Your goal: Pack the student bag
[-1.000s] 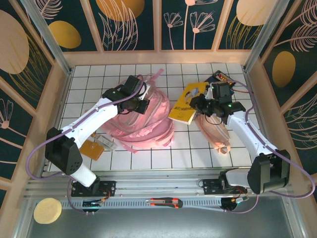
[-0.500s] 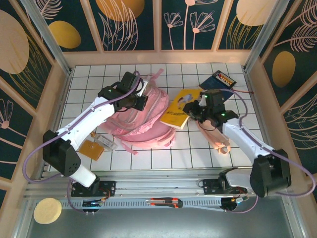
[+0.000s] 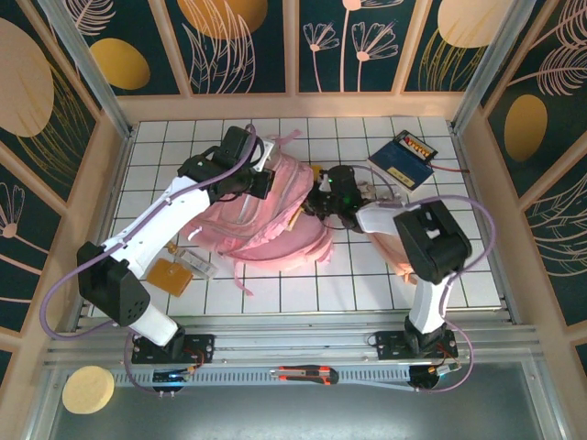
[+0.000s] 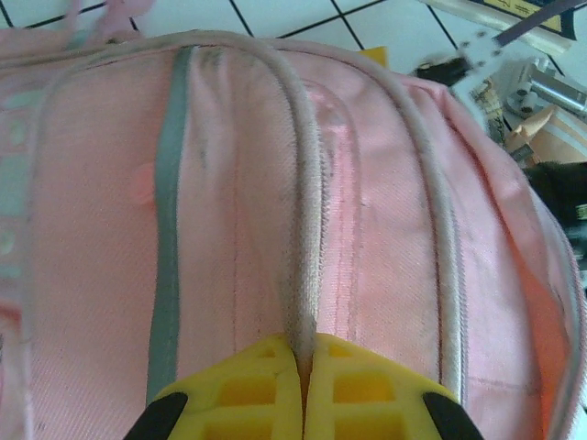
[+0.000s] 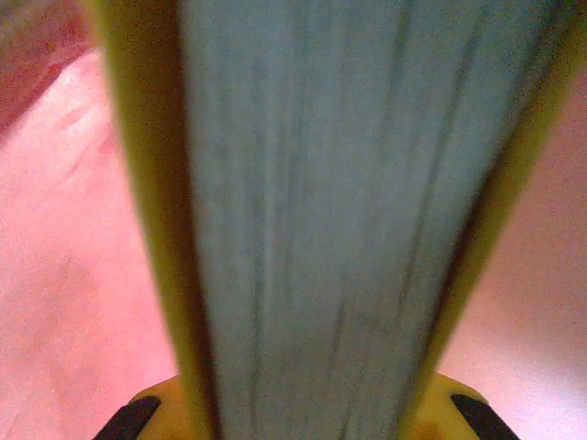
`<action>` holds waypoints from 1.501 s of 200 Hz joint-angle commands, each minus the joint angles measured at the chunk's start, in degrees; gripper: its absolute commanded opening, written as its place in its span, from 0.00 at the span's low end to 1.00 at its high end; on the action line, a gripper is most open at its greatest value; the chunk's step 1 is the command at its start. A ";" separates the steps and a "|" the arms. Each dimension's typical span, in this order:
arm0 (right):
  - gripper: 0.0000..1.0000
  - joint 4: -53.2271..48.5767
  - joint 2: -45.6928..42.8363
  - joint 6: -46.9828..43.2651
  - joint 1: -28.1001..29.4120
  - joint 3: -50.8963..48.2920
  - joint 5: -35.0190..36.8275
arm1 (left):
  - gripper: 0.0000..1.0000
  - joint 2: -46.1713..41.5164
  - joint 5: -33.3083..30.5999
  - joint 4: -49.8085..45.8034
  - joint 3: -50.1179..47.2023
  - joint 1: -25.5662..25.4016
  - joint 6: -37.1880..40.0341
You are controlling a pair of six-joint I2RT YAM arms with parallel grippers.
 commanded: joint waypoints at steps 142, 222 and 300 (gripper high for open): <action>0.69 -29.80 -7.70 -13.14 -2.51 8.84 1.90 | 0.00 -0.93 -0.61 14.58 -5.97 5.44 0.66; 0.70 -50.37 -21.71 -18.56 -13.44 7.80 13.21 | 0.28 2.16 1.21 14.50 -5.51 5.48 0.43; 0.64 -45.68 -20.86 -22.00 -41.66 1.53 10.87 | 0.64 5.47 12.09 22.76 -4.10 5.48 -8.89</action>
